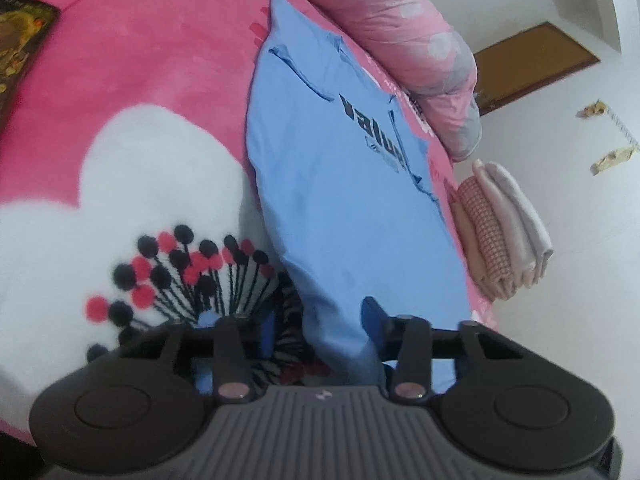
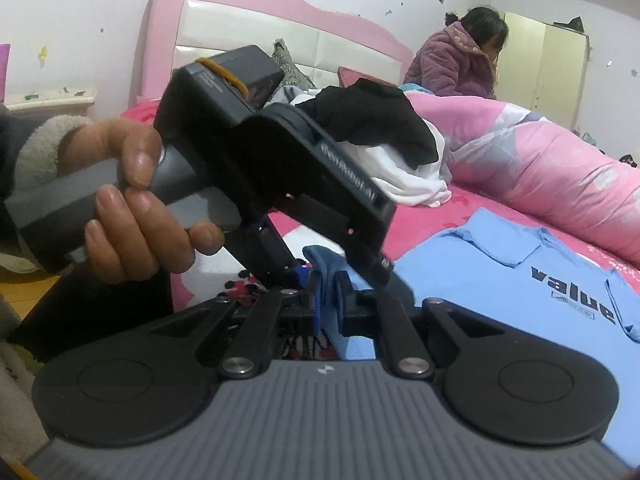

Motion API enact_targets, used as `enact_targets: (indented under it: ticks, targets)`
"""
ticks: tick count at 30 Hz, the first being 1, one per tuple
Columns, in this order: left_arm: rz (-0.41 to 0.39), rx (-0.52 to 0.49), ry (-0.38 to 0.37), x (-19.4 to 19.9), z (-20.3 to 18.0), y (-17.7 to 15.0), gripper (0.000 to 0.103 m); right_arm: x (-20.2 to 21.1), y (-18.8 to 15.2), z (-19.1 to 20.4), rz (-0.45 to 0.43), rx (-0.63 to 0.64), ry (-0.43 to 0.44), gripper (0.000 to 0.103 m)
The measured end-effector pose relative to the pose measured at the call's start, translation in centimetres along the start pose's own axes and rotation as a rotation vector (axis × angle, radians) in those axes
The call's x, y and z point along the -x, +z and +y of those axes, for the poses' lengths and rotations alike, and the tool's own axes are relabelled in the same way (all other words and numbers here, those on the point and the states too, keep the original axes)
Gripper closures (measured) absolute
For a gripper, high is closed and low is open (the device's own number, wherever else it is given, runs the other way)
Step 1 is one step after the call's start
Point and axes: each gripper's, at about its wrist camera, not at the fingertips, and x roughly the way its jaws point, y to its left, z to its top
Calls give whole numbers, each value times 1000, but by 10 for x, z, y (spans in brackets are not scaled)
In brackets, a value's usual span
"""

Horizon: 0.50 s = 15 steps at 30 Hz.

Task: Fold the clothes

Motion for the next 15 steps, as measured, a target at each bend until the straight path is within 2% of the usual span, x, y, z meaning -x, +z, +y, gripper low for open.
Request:
enact_targets:
  ticks: [1,3,7,9,14,15]
  targets:
    - [5,-14,16,-1,-2,0,71,2,-1,-2,-2,-2,6,93]
    - [6,-45,43,-4,-5,-1,73,13,-7,-12,8,-12,23,76]
    - [2,-83,75,-5,-11,-1,75,54,-23,-61,18,-143,-37,65]
    - [-1,-93,90,-6,-13,-1,74,81,-36,-99,22,-274,-118,62]
    - [-10,-126,122,-8,-17,-2,75,169,-89,-218,7,-721,-409,61]
    - [-12,-132,128,-8,-18,-2,75,181,-100,-236,3,-785,-442,60]
